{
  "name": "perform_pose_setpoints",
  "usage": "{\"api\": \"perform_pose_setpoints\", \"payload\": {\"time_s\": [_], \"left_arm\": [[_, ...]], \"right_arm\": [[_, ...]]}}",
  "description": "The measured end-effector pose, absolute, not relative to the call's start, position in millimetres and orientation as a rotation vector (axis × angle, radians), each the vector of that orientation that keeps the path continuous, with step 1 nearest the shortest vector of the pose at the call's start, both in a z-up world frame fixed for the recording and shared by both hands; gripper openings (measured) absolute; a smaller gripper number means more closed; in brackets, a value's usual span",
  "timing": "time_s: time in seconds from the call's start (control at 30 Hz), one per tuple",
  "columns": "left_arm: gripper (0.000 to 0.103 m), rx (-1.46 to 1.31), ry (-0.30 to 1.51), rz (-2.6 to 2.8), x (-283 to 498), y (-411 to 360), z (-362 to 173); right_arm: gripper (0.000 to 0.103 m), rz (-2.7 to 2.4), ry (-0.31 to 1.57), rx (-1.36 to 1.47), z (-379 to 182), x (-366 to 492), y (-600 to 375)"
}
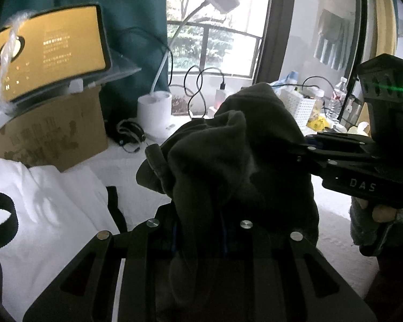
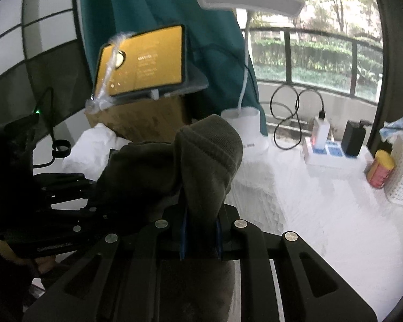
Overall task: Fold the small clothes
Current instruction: 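Lower the folded end onto the strip and open both grippers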
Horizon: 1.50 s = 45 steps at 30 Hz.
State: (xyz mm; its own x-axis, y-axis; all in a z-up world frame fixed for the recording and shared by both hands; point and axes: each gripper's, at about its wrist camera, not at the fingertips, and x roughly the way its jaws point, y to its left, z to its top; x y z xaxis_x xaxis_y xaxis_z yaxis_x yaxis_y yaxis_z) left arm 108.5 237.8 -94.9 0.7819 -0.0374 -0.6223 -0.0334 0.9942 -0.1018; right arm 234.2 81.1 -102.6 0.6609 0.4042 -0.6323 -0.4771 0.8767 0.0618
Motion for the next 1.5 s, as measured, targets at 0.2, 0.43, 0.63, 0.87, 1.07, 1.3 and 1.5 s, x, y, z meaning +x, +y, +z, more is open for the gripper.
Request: {"api": "perform_pose_setpoints", "payload": {"time_s": [0.2,0.43,0.63,0.87,1.07,1.3,1.5], "left_arm": [[0.021,-0.138,0.721,0.023,118.7,250.1,-112.1],[0.021,-0.168,0.768,0.029,131.8,261.2,-128.9],[0.021,-0.216,0.814,0.043,143.5,272.4,-143.9],[0.026,-0.284,0.864,0.075,152.8,288.4,-155.4],[0.036,-0.242,0.885,0.089,163.5,288.8,-151.5],[0.048,-0.152,0.901,0.143,181.2,301.9,-151.1],[0.049,-0.151,0.885,0.167,181.4,309.8,-148.6]], "right_arm": [[0.017,0.508,0.737,-0.091,-122.9,255.1,82.4],[0.018,0.482,0.813,-0.062,-147.9,279.8,77.3],[0.019,0.46,0.878,-0.036,-163.0,296.7,73.0],[0.024,0.375,0.923,-0.011,-178.4,312.4,53.5],[0.031,0.34,0.922,-0.003,-179.0,315.4,41.1],[0.038,0.311,0.911,0.002,-179.7,318.2,30.0],[0.038,0.301,0.907,0.019,-180.4,318.3,25.4]]}}
